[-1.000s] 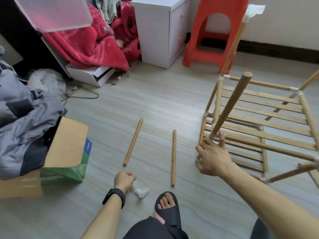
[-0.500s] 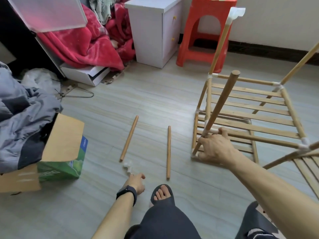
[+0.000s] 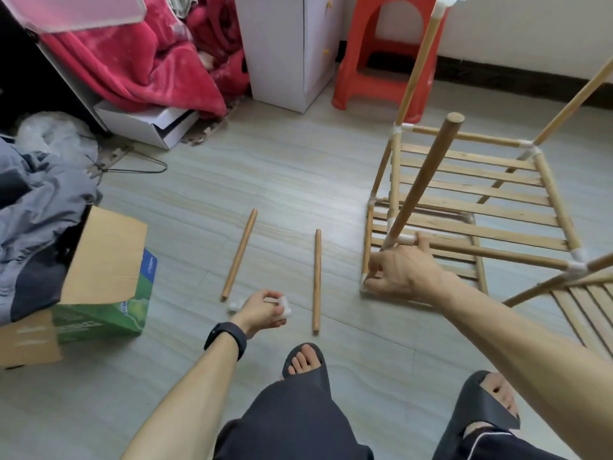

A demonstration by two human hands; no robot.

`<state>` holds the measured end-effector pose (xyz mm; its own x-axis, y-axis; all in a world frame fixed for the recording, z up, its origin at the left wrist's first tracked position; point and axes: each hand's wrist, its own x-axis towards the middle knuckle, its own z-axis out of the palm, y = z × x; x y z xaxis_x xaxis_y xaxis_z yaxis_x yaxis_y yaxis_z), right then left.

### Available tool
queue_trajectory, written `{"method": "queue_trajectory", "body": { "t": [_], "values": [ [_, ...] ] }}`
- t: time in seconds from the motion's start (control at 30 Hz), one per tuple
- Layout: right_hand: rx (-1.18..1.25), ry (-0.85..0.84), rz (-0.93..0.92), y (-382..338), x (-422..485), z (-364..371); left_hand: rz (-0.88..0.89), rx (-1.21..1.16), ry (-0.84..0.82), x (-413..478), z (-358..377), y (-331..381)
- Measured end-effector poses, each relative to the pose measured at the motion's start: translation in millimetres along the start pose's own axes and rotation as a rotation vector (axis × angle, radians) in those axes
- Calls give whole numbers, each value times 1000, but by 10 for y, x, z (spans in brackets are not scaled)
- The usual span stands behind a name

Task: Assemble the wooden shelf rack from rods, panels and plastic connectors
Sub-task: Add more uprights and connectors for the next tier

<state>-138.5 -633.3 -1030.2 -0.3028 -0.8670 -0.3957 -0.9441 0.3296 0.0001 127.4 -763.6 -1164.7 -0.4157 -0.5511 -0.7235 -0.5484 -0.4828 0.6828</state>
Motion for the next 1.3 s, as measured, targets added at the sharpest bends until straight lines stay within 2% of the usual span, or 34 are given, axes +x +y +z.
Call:
{"method": "queue_trajectory", "body": {
  "t": [0.1, 0.2, 0.33, 0.53, 0.67, 0.83, 1.0, 1.03, 1.1, 1.2, 1.3],
  "values": [
    [135, -5, -63, -73, -150, -232, 84, -287, -178, -368, -35, 761],
    [384, 32, -129, -86, -362, -598, 211, -354, -334, -837, 28, 1473],
    [652, 274, -166, -54, -696, -1223, 410, -372, -461, -1411, 238, 2286],
    [1210, 544, -215, 17, -1132, -1872, 650, -407, -645, -1995, 772, 3109],
    [1420, 682, -152, 164, -1215, -2050, 761, -385, -507, -2129, 1152, 3288],
    [1696, 629, -91, 324, -1136, -2082, 790, -398, -368, -2121, 1446, 3230],
    [1714, 642, -60, 459, -999, -2104, 896, -302, 126, -2043, 1497, 3197],
    [1732, 624, -41, 476, -968, -2111, 892, -283, 178, -2026, 1491, 3171],
    [1757, 566, 10, 493, -901, -2095, 849, -259, 169, -1997, 1472, 3111],
    [1796, 466, 71, 469, -826, -2013, 796, -194, 57, -1965, 1433, 3046],
    [1805, 455, 95, 450, -794, -1950, 808, -144, -6, -1948, 1408, 3031]
  ]
}}
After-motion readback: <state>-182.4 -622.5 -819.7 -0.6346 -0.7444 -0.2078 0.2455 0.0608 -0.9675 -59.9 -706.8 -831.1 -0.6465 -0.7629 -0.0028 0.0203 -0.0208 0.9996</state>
